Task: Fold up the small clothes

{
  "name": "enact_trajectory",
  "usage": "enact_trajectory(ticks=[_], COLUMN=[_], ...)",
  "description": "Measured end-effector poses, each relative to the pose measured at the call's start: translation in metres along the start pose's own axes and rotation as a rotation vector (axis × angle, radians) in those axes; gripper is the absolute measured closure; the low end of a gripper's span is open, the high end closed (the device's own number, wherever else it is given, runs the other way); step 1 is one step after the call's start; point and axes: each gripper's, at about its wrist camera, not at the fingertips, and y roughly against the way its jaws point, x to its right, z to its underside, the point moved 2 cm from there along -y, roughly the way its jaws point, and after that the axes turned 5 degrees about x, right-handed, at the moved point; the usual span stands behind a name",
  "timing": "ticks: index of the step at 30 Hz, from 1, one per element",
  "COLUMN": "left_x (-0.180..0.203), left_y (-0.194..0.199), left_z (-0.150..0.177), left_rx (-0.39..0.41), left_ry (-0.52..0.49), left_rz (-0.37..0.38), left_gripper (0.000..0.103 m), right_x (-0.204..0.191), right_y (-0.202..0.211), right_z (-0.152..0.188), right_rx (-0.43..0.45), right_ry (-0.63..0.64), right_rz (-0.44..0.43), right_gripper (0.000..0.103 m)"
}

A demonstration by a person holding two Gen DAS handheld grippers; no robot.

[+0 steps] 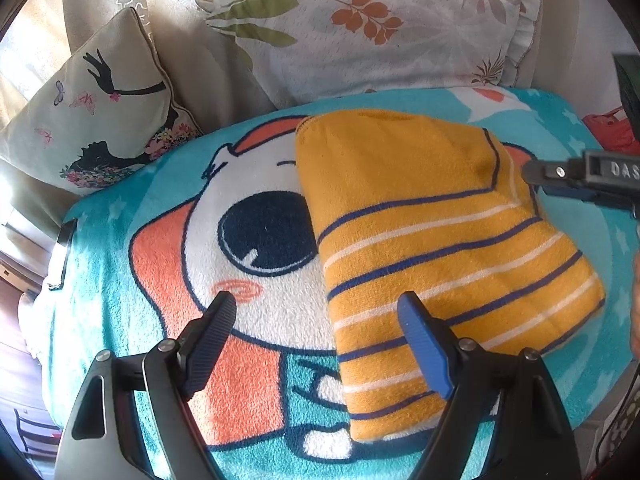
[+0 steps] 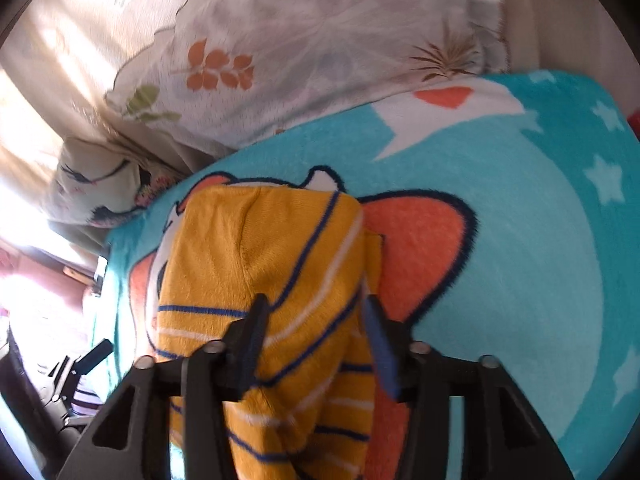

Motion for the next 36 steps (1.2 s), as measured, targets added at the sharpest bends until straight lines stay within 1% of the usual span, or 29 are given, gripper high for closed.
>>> enact_trajectory(ticks=[3, 5, 8, 11, 13, 15, 17, 21, 23, 24, 26, 28, 29, 31, 32, 33, 34, 35, 36], left_x=[-0.001, -0.005, -0.020, -0.042, -0.054, -0.059, -0.060, -0.062, -0.061, -0.060, -0.059, -0.057, -0.055, -0.048, -0.042, -0.037, -0.031, -0.022, -0.018], left_y=[0.000, -0.001, -0.006, -0.017, -0.023, -0.029, -0.036, -0.057, -0.066, -0.070, -0.079, -0.091, -0.097, -0.110, -0.114, -0.110, -0.106, -0.103, -0.098], left_z=[0.001, 0.002, 0.004, 0.007, 0.009, 0.008, 0.006, 0.001, -0.004, -0.006, -0.010, -0.014, -0.015, -0.014, -0.012, -0.012, -0.012, -0.013, -0.014], left_rx=[-0.007, -0.018, -0.042, -0.079, -0.093, -0.095, -0.099, -0.128, -0.123, -0.119, -0.126, -0.154, -0.179, -0.235, -0.265, -0.249, -0.246, -0.260, -0.243], left_ry=[0.018, 0.053, 0.142, 0.266, 0.315, 0.322, 0.323, 0.350, 0.346, 0.342, 0.345, 0.379, 0.403, 0.437, 0.447, 0.436, 0.420, 0.413, 0.403], left_rz=[0.006, 0.028, 0.080, 0.148, 0.166, 0.175, 0.206, 0.324, 0.369, 0.382, 0.419, 0.514, 0.578, 0.660, 0.685, 0.682, 0.705, 0.756, 0.734], left_gripper=[0.021, 0.021, 0.021, 0.021, 0.021, 0.021, 0.020, 0.020, 0.016, 0.011, 0.009, 0.009, 0.009, 0.009, 0.008, 0.008, 0.008, 0.012, 0.014], right_x=[0.010, 0.016, 0.020, 0.024, 0.027, 0.030, 0.033, 0.038, 0.037, 0.035, 0.031, 0.026, 0.023, 0.019, 0.016, 0.012, 0.009, 0.005, 0.001], right_y=[0.000, -0.004, -0.011, -0.016, -0.016, -0.015, -0.014, -0.016, -0.020, -0.023, -0.029, -0.035, -0.039, -0.044, -0.046, -0.047, -0.047, -0.047, -0.046], right_z=[0.006, 0.010, 0.015, 0.016, 0.017, 0.018, 0.020, 0.020, 0.018, 0.018, 0.016, 0.017, 0.018, 0.020, 0.021, 0.022, 0.022, 0.022, 0.021], right_rx=[-0.006, -0.020, -0.037, -0.042, -0.040, -0.039, -0.038, -0.041, -0.044, -0.048, -0.056, -0.061, -0.065, -0.068, -0.066, -0.068, -0.072, -0.078, -0.079], right_ry=[-0.022, -0.040, -0.065, -0.102, -0.116, -0.134, -0.152, -0.207, -0.226, -0.227, -0.218, -0.210, -0.212, -0.212, -0.208, -0.204, -0.201, -0.197, -0.189], right_rz=[0.003, -0.006, -0.041, -0.073, -0.073, -0.078, -0.079, -0.091, -0.101, -0.106, -0.107, -0.100, -0.100, -0.085, -0.071, -0.058, -0.059, -0.066, -0.066], right_gripper=[0.041, 0.039, 0.038, 0.035, 0.035, 0.034, 0.033, 0.033, 0.033, 0.033, 0.033, 0.033, 0.033, 0.031, 0.031, 0.033, 0.039, 0.043, 0.049])
